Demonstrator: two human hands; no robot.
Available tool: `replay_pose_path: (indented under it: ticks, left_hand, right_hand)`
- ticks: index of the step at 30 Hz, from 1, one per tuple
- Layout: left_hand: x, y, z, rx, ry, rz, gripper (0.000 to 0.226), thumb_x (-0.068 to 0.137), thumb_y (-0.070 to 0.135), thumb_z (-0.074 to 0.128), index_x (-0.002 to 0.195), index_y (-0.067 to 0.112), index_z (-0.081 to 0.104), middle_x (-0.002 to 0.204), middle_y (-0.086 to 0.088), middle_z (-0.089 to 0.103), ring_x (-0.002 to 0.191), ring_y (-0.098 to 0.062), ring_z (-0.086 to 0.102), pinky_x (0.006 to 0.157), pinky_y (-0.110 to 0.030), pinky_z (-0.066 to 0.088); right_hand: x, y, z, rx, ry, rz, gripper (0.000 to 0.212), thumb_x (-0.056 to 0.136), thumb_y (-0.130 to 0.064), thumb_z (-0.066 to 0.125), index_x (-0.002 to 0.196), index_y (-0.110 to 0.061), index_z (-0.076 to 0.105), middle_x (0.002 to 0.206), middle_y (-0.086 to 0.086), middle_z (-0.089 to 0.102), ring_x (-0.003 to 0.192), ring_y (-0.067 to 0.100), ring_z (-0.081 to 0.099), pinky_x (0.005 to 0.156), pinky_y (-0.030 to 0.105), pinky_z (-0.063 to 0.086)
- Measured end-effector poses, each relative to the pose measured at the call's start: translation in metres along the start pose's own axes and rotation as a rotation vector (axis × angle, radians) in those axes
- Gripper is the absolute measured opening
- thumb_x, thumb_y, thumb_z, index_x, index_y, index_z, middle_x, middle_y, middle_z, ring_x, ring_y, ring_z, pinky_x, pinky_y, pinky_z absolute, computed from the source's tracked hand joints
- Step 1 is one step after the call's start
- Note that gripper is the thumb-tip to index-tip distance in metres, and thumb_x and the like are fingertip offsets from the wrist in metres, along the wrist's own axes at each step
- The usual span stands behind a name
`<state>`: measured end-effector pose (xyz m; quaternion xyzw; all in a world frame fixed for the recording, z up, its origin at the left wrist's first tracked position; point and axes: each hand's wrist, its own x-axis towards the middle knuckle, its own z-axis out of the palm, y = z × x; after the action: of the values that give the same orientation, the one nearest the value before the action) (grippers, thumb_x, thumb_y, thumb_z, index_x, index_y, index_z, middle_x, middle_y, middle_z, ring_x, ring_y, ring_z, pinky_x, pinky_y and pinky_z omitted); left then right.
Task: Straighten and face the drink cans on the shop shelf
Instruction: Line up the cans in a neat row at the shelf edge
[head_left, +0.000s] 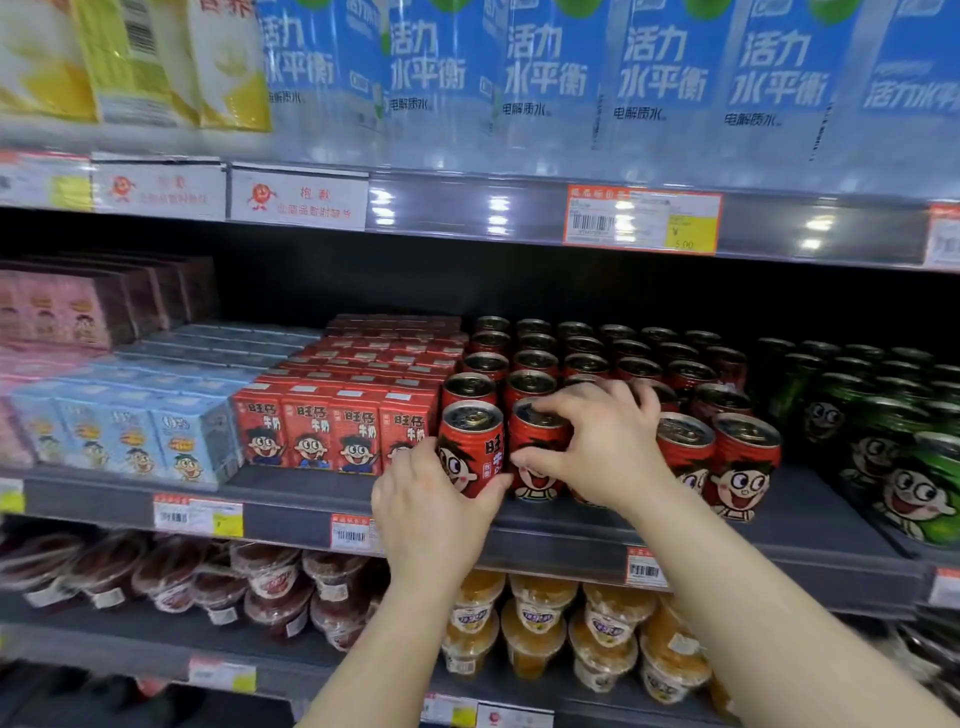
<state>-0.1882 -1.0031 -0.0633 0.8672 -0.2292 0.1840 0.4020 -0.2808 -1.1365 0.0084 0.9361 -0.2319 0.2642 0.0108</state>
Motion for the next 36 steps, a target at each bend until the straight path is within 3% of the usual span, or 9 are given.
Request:
replay_pose_path:
  ticks: [4, 9, 11, 16, 19, 26, 32, 36]
  left_hand:
    - [-0.001, -0.010, -0.004, -0.045, -0.089, 0.068, 0.066, 0.072, 0.061, 0.063, 0.122, 0.019, 0.052, 0.113, 0.005, 0.066, 0.111, -0.017, 0.058, 0.115, -0.041, 0.027]
    - [0.005, -0.008, -0.003, -0.077, -0.085, 0.049, 0.039, 0.072, 0.061, 0.065, 0.094, 0.029, 0.063, 0.091, 0.012, 0.070, 0.092, -0.013, 0.063, 0.105, -0.038, 0.035]
    - [0.008, -0.005, 0.001, -0.047, -0.073, 0.038, 0.038, 0.072, 0.062, 0.065, 0.091, 0.030, 0.064, 0.087, 0.011, 0.070, 0.088, -0.014, 0.063, 0.096, -0.038, 0.038]
    - [0.010, -0.008, 0.001, -0.057, -0.075, 0.030, 0.038, 0.074, 0.060, 0.066, 0.095, 0.028, 0.065, 0.091, 0.009, 0.072, 0.090, -0.016, 0.064, 0.094, -0.036, 0.035]
    - [0.010, -0.008, 0.001, -0.027, -0.060, 0.055, 0.038, 0.075, 0.059, 0.066, 0.095, 0.027, 0.065, 0.089, 0.006, 0.073, 0.087, -0.019, 0.065, 0.085, -0.034, 0.036]
    - [0.007, -0.010, 0.004, -0.035, 0.005, 0.047, 0.041, 0.064, 0.058, 0.076, 0.080, 0.022, 0.066, 0.077, 0.002, 0.073, 0.074, -0.024, 0.067, 0.076, -0.038, 0.043]
    - [0.009, -0.007, 0.006, 0.067, -0.060, 0.046, 0.043, 0.067, 0.063, 0.068, 0.080, 0.022, 0.066, 0.079, 0.001, 0.070, 0.078, -0.026, 0.064, 0.076, -0.040, 0.043]
    - [0.004, -0.007, -0.001, 0.111, -0.021, 0.042, 0.051, 0.066, 0.061, 0.072, 0.086, 0.014, 0.067, 0.082, -0.011, 0.071, 0.081, -0.035, 0.064, 0.079, -0.046, 0.048]
  right_hand:
    - [0.000, 0.005, 0.001, 0.039, -0.007, -0.028, 0.045, 0.080, -0.059, 0.058, 0.122, -0.042, 0.058, 0.134, -0.015, 0.053, 0.129, 0.018, 0.031, 0.111, 0.047, 0.004]
    - [0.001, 0.011, -0.002, 0.089, -0.086, -0.040, 0.044, 0.084, -0.052, 0.059, 0.127, -0.044, 0.053, 0.136, -0.018, 0.051, 0.133, 0.016, 0.028, 0.112, 0.045, 0.000]
    - [-0.001, 0.010, -0.001, 0.093, -0.075, -0.038, 0.044, 0.085, -0.050, 0.058, 0.128, -0.043, 0.052, 0.137, -0.019, 0.050, 0.133, 0.016, 0.027, 0.112, 0.044, 0.000]
    - [-0.005, 0.009, 0.001, 0.054, -0.038, -0.031, 0.043, 0.086, -0.052, 0.056, 0.128, -0.045, 0.051, 0.142, -0.013, 0.043, 0.134, 0.017, 0.025, 0.112, 0.044, 0.002]
    - [-0.004, 0.007, 0.001, 0.038, -0.047, -0.031, 0.042, 0.087, -0.051, 0.054, 0.129, -0.045, 0.050, 0.141, -0.012, 0.044, 0.134, 0.018, 0.025, 0.113, 0.045, 0.002]
    - [-0.007, 0.004, 0.005, 0.038, -0.050, -0.010, 0.046, 0.090, -0.046, 0.053, 0.134, -0.043, 0.043, 0.148, -0.010, 0.039, 0.140, 0.022, 0.019, 0.114, 0.049, -0.004]
    - [-0.021, 0.004, 0.013, 0.041, 0.041, 0.007, 0.067, 0.078, -0.053, 0.064, 0.139, -0.040, 0.037, 0.150, -0.004, 0.033, 0.139, 0.023, 0.017, 0.114, 0.048, -0.002]
    - [-0.055, 0.020, 0.004, 0.148, 0.124, -0.003, 0.064, 0.077, -0.048, 0.067, 0.135, -0.037, 0.044, 0.147, -0.005, 0.036, 0.140, 0.021, 0.018, 0.114, 0.043, -0.001]
